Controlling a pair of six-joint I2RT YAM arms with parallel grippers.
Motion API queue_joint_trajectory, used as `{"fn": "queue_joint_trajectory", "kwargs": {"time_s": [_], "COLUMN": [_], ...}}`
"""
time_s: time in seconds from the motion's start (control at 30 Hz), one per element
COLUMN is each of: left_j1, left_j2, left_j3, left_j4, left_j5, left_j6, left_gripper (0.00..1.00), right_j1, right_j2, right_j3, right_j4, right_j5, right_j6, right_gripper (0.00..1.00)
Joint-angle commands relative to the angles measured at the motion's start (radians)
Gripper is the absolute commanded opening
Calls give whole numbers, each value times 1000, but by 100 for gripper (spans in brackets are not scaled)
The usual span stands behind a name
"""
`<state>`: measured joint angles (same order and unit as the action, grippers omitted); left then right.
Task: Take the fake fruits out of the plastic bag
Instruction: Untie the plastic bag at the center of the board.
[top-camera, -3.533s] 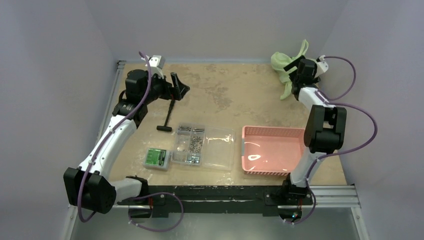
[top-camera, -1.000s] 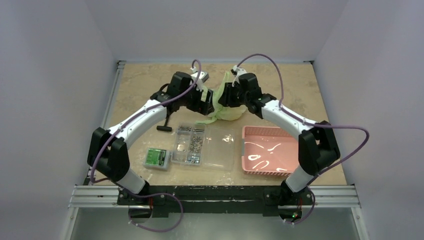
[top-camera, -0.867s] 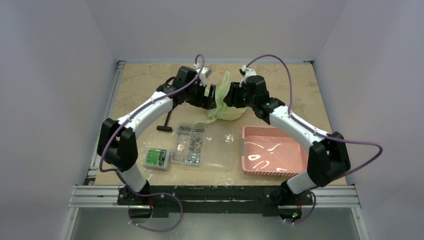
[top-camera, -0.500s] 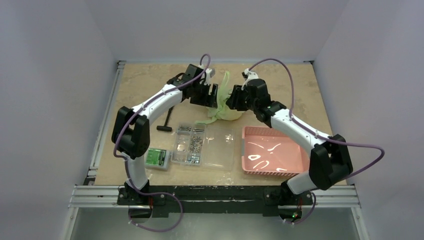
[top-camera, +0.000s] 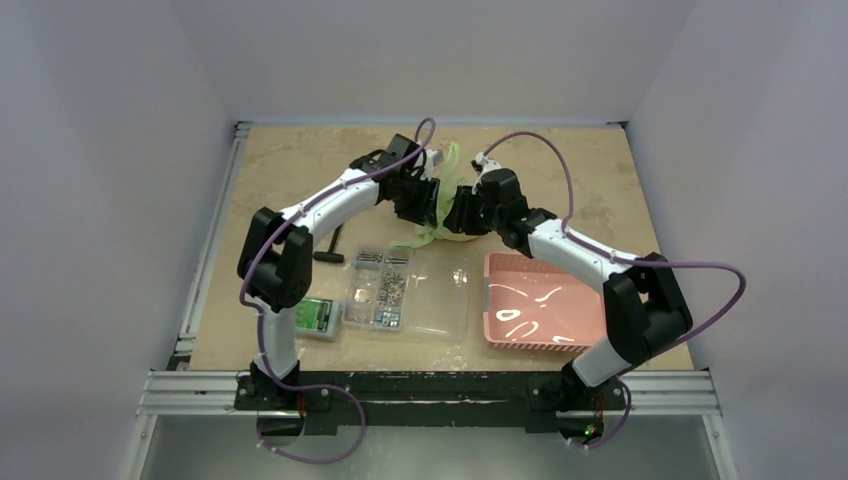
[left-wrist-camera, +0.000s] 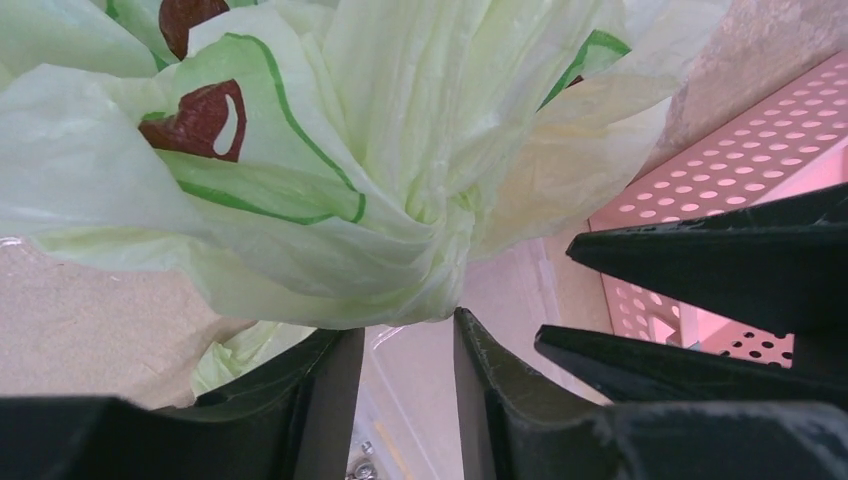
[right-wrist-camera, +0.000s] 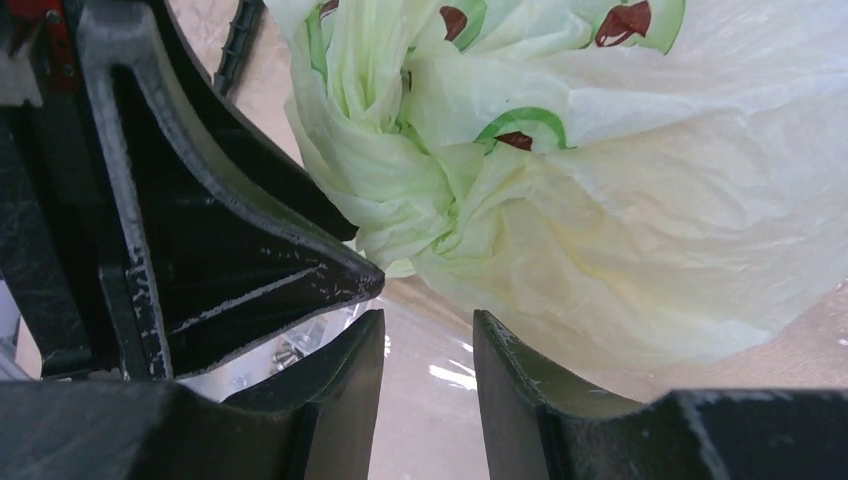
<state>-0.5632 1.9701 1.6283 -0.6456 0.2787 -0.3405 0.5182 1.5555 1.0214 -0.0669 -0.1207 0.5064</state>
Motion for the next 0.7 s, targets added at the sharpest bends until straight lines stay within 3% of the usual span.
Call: {"fn": "queue_joint_trajectory", "kwargs": {"time_s": [0.0,0.13,0.17,0.27,0.37,0.47,0.67], "left_j1": [5,5,5,5,5,7,15], "left_j2": [16,30,36,50,65,60,25], "left_j3": [62,63,66,68,77,86,89], "left_j4": [-13,-12,-16,-22,-11,-11,-20], "left_j5": [72,64,50,20,58,66,41], "left_j6": [-3,4,8,20,31,33,40], "left_gripper": [34,28,30,52,54,32,0], "right_j1": [23,27,29,31,32,35,95], "right_j2": [-18,-27,-31,-41,-33,-19,-11], "right_j3": [-11,-27,-32,-44,-41,-28,-8], "right_j4": [60,62,62,74,83,70,78], "right_j5": [61,93,96,113,118,118,205], "right_j6": [-4,-7,-11,-35,-52,-43,-50], "right_gripper": [38,38,38,38,38,38,39]}}
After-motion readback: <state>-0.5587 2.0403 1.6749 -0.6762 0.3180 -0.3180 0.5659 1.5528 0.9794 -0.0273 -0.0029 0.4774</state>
